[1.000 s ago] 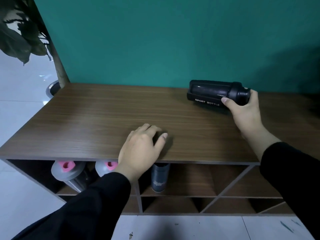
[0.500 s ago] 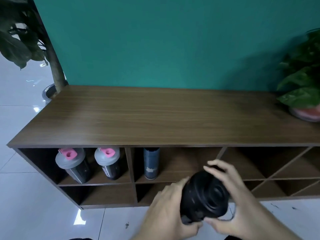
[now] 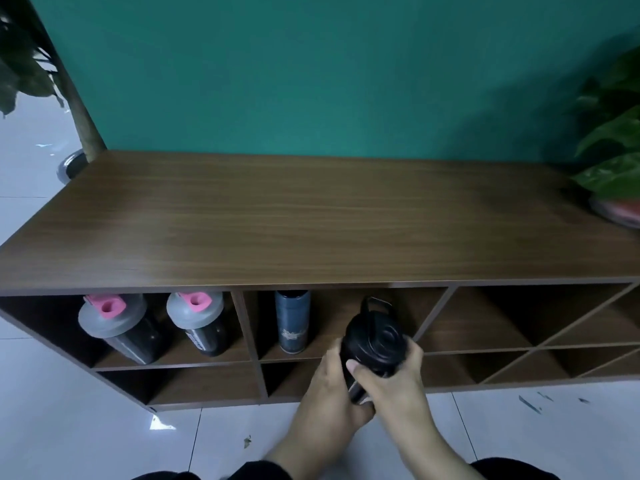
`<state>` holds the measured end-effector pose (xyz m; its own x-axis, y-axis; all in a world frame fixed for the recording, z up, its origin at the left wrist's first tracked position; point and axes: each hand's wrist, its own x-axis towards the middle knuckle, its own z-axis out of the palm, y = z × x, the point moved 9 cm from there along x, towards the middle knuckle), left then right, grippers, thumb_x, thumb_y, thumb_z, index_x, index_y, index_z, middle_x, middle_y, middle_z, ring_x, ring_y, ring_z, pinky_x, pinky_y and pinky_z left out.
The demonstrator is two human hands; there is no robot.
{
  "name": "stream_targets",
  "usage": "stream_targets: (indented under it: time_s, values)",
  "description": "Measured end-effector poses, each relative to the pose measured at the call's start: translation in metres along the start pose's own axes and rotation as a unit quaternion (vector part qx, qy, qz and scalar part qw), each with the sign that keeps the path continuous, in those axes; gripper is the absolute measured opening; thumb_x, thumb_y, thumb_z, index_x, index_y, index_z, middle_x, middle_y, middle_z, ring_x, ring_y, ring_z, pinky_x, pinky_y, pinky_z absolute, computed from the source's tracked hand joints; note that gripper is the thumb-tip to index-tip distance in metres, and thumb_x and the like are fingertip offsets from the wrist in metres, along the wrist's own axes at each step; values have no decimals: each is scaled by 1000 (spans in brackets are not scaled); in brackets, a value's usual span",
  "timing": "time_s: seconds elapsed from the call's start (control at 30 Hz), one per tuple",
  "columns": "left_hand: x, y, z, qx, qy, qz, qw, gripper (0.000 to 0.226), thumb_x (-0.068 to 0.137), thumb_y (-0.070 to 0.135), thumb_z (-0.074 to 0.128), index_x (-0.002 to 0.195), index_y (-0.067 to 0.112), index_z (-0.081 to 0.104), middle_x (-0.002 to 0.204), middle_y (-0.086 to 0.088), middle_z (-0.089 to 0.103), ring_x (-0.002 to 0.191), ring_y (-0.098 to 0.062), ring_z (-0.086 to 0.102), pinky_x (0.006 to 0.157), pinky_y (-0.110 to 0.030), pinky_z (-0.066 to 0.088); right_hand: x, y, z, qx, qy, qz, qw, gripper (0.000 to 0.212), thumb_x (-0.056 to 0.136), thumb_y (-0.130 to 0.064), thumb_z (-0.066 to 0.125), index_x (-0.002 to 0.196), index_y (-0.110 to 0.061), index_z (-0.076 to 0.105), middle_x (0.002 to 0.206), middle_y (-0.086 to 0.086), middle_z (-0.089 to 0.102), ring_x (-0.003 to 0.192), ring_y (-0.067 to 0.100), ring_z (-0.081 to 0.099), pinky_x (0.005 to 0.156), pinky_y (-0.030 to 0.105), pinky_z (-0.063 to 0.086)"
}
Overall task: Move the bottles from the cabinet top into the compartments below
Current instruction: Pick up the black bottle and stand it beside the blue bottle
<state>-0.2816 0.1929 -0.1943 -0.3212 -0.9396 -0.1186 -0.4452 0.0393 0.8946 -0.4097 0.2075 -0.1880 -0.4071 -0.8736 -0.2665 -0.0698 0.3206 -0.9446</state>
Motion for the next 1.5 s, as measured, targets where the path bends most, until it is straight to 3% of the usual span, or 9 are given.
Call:
stream_targets:
  time_s: [0.1, 0.2, 0.33, 0.43, 0.67, 0.87, 1.23, 1.37, 1.5]
  values:
    - [20, -12, -1, -56, -5, -37, 998, 75, 80, 28, 76, 135, 54, 31, 141, 17, 56, 128, 9, 55, 105, -14, 48, 32, -3, 3, -85, -37, -25, 995, 94, 59, -20, 91, 133, -30, 34, 120, -3, 64, 113, 15, 62, 98, 31, 50]
    - [39, -13, -4, -94, -14, -52, 994, 82, 90, 20, 72, 156, 34, 26, 146, 15, 56, 133, 9, 52, 99, 3, 37, 59, -2, 10, -126, -90, -33, 987, 94, 63, -18, 89, 137, -33, 33, 121, -7, 62, 111, 6, 60, 89, 17, 47]
    - [62, -24, 7, -138, -37, -85, 986, 92, 88, 28, 67, 163, 32, 13, 152, 10, 53, 141, -4, 48, 124, -33, 35, 87, 6, 10, -146, -117, -24, 982, 98, 66, -23, 87, 143, -39, 28, 136, -7, 53, 124, 9, 52, 104, 26, 41]
    - [74, -33, 14, -154, -33, -116, 981, 92, 83, 36, 66, 160, 39, 16, 149, 12, 55, 142, -6, 47, 125, -42, 35, 98, 12, 10, -150, -124, -10, 981, 98, 71, -21, 85, 146, -40, 26, 136, -7, 53, 126, 9, 50, 108, 31, 40]
    - [98, -45, 29, -196, -29, -142, 970, 100, 75, 39, 68, 160, 38, 15, 147, 14, 53, 140, -7, 49, 124, -43, 36, 120, 21, 7, -123, -106, 7, 987, 89, 79, -6, 76, 146, -33, 25, 113, -17, 55, 95, -10, 52, 69, 10, 44]
    - [98, -50, 33, -189, -27, -153, 970, 93, 80, 20, 61, 160, 26, 15, 146, 8, 54, 137, -7, 51, 124, -43, 37, 126, 32, 9, -119, -104, 12, 987, 85, 75, -16, 76, 142, -36, 29, 126, -10, 59, 121, 10, 55, 96, 24, 42]
    - [81, -54, 22, -183, 43, -220, 957, 73, 99, -2, 47, 163, 12, 15, 135, 1, 57, 123, -8, 49, 101, -19, 33, 111, 28, 13, -135, -100, 26, 986, 87, 83, -11, 67, 151, -30, 17, 132, -4, 53, 119, 13, 50, 96, 26, 35]
    - [82, -55, 36, -182, 11, -204, 962, 85, 88, 2, 51, 164, 22, 17, 147, 3, 56, 138, -12, 51, 121, -32, 36, 108, 26, 15, -140, -92, 28, 986, 73, 88, -5, 58, 148, -27, 23, 127, -2, 58, 109, 13, 55, 92, 25, 40]
    - [87, -56, 45, -189, -13, -209, 959, 87, 87, 8, 58, 162, 29, 20, 130, 9, 66, 130, -13, 59, 118, -33, 41, 101, 30, 11, -138, -79, 39, 987, 64, 90, -5, 53, 145, -27, 29, 116, -5, 59, 102, 13, 56, 86, 24, 41]
